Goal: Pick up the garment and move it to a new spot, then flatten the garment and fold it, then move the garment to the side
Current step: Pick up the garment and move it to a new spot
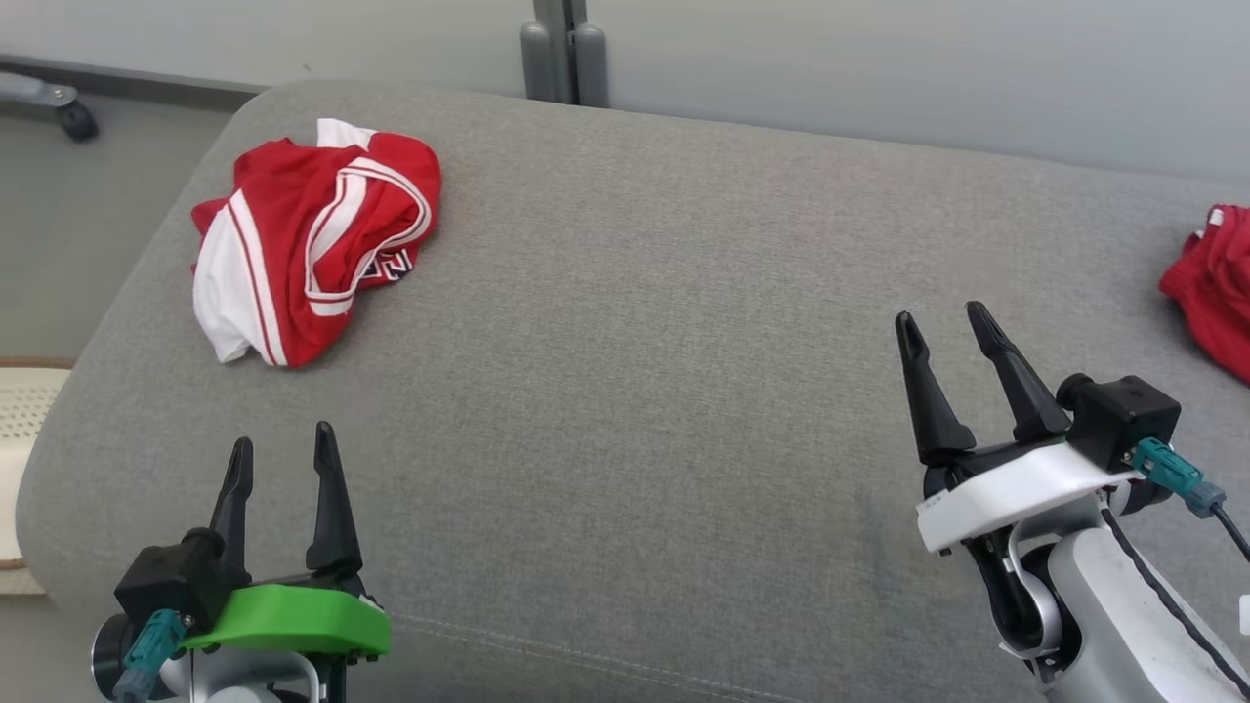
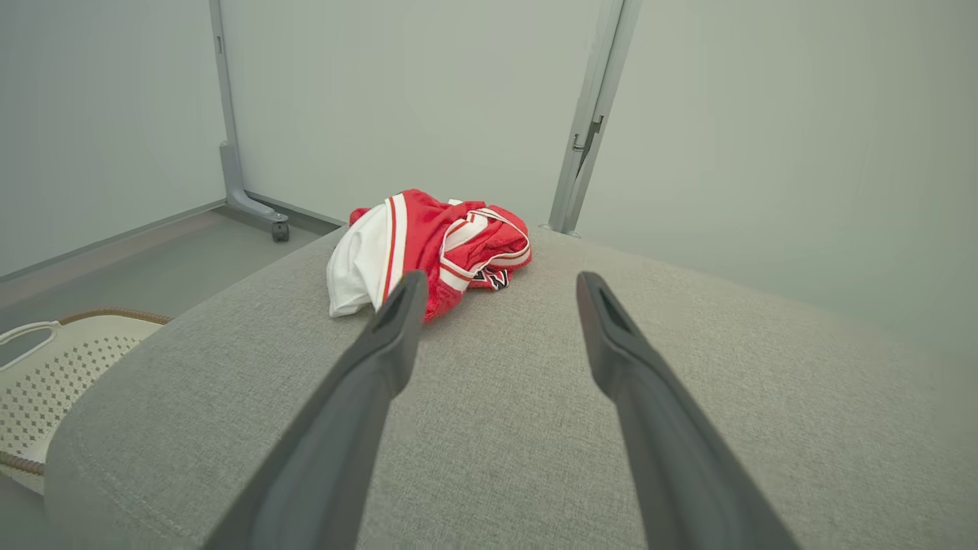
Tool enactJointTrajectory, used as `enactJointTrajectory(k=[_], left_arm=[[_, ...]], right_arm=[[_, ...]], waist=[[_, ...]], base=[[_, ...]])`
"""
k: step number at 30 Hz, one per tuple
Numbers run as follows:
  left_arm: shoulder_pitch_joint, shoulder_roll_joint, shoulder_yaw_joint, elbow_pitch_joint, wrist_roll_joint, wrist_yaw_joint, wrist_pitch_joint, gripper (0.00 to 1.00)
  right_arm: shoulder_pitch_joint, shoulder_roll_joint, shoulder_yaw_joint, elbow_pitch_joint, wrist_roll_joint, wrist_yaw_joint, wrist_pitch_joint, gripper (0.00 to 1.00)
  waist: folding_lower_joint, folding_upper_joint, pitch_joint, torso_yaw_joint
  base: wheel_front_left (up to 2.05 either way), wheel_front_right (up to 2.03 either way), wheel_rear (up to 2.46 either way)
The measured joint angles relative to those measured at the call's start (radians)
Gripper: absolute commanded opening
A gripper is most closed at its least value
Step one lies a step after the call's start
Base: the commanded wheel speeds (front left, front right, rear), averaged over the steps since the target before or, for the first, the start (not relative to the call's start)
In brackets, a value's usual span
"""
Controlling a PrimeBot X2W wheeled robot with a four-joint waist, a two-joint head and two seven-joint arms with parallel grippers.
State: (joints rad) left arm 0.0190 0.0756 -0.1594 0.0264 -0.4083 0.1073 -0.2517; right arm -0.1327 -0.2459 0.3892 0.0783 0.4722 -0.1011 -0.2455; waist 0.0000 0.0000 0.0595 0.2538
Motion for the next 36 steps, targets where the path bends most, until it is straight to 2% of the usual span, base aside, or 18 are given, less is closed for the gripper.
enactJointTrajectory(k=[6, 11, 26, 36], left_arm=[[0.000, -0.001, 0.006, 0.000, 0.002, 0.000, 0.000, 1.00], [-0.003, -0.002, 0.014, -0.002, 0.001, 0.000, 0.000, 1.00], [-0.183, -0.023, -0.007, 0.066, -0.001, -0.002, 0.000, 1.00], [-0.370, -0.029, 0.045, 0.181, -0.001, -0.002, 0.000, 1.00]], right_arm=[[-0.003, 0.003, 0.017, -0.005, -0.009, 0.003, 0.015, 1.00], [-0.014, 0.005, 0.028, -0.016, -0.017, 0.004, 0.032, 1.00], [-0.139, -0.068, -0.003, -0.099, -0.068, 0.003, 0.099, 1.00], [-0.219, -0.083, -0.001, -0.140, -0.089, 0.012, 0.138, 1.00]], waist=[[0.0001, 0.0000, 0.001, 0.068], [0.0001, 0.0000, 0.020, 0.089], [0.0001, 0.0000, 0.145, 0.078], [0.0001, 0.0000, 0.247, 0.037]], base=[[0.00, 0.00, 0.00], [0.00, 0.00, 0.00], [0.00, 0.00, 0.00], [0.00, 0.00, 0.00]])
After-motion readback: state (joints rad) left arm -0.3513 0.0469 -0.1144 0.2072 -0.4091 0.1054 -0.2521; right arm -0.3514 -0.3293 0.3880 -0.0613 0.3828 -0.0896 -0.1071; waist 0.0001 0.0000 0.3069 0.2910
